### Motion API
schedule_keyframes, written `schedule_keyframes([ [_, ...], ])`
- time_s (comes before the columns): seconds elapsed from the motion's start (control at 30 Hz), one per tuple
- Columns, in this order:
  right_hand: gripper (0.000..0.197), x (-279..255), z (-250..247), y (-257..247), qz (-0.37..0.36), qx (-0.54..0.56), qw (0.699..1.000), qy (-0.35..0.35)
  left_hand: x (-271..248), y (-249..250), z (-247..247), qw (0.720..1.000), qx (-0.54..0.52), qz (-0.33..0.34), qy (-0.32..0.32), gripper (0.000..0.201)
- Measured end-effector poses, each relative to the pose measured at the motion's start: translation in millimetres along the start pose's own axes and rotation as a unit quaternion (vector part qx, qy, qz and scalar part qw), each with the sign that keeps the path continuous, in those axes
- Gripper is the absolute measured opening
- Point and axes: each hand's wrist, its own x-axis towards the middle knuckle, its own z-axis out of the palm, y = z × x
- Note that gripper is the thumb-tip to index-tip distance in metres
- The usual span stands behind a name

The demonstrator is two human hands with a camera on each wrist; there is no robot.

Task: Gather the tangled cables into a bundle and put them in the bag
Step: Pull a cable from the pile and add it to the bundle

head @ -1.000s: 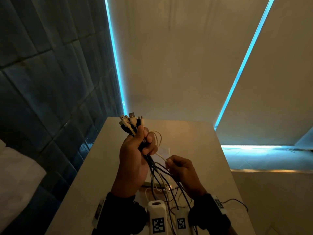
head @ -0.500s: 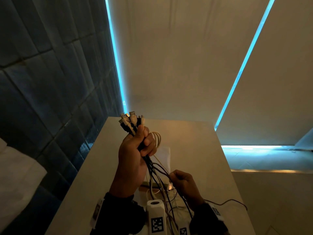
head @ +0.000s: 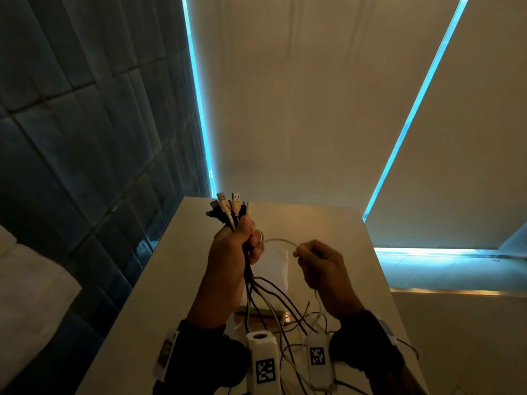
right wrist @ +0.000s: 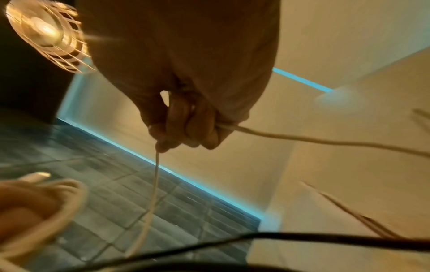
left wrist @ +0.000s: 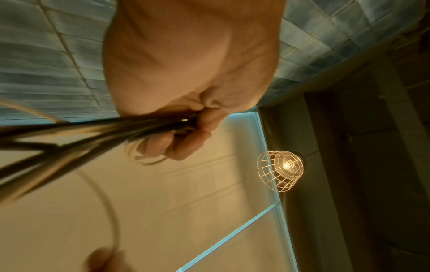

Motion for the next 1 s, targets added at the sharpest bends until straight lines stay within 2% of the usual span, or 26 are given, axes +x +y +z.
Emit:
schedule_keyframes([
  [0.1, 0.021, -3, 10, -31, -0.04, 0.044, 0.996, -0.069, -1, -6, 2, 0.998, 0.058, -0.018, 0.007, 0.032],
  [0.2, 0.014, -6, 18, -43, -0.058, 0.062, 0.988, -0.131, -3, -8, 6, 0.995, 0.089, -0.034, 0.011, 0.032],
  [0.27, 0.013, -8, 20, -42, -0.057, 0.059, 0.985, -0.155, -3, -6, 7, 0.998, 0.05, -0.037, 0.019, 0.032],
  [0.4, 0.013, -11, 18, -29, -0.025, 0.028, 0.982, -0.184, -6, 0, 5, 0.993, -0.113, -0.028, -0.003, 0.027],
  [0.53, 0.013, -12, 16, -10, -0.01, 0.023, 0.983, -0.18, -8, -2, 5, 0.984, -0.173, 0.003, -0.039, 0.022],
  [0.67, 0.015, -12, 13, 3, -0.006, -0.005, 0.986, -0.164, -6, -4, 4, 0.986, -0.156, 0.032, -0.049, 0.025],
  [1.0, 0.02, -12, 5, 54, -0.003, -0.026, 0.994, -0.109, -3, -6, 0, 0.989, -0.129, 0.037, -0.064, 0.028],
])
